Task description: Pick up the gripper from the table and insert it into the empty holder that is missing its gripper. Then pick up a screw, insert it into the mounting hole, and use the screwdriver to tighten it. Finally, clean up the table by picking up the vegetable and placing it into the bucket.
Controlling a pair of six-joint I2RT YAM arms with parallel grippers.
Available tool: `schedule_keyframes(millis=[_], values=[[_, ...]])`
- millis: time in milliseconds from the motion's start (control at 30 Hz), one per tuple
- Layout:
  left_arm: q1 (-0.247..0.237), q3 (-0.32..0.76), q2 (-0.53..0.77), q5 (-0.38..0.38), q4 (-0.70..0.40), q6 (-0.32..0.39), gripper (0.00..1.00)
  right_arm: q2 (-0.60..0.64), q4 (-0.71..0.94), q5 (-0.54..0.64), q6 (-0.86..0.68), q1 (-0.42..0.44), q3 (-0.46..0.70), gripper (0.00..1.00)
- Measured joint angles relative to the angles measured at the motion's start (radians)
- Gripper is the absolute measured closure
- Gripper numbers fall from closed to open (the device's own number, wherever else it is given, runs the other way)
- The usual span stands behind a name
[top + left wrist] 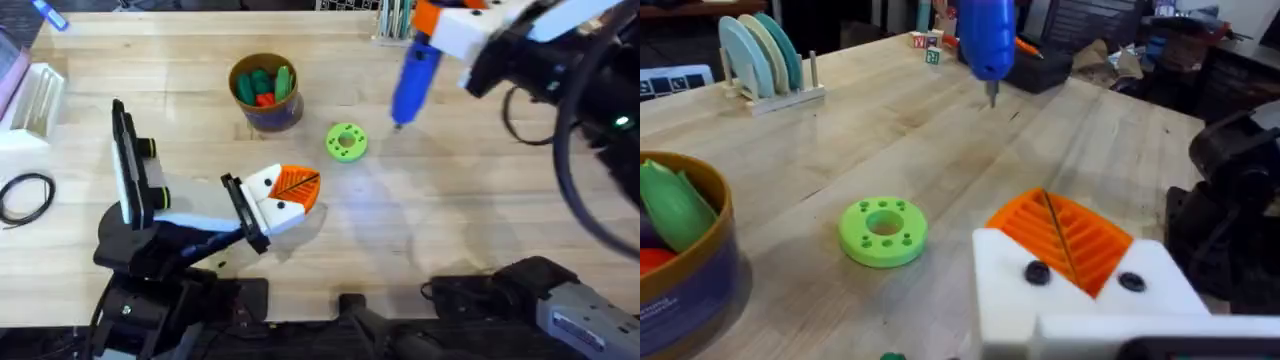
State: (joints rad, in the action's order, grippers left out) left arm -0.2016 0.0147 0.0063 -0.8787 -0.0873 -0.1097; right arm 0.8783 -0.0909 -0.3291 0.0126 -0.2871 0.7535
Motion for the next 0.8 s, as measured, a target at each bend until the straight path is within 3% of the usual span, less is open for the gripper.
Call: schedule_keyframes(millis=[400, 800], values=[[0.000, 0.000, 0.000, 0.000, 0.000, 0.000, 0.988, 0.161, -0.663, -0.031, 0.148, -0.448, -0.058, 0.979], [0.000, 0.000, 0.000, 0.000, 0.000, 0.000, 0.988, 0.249, -0.740, -0.032, 0.152, -0.549, -0.059, 0.979]])
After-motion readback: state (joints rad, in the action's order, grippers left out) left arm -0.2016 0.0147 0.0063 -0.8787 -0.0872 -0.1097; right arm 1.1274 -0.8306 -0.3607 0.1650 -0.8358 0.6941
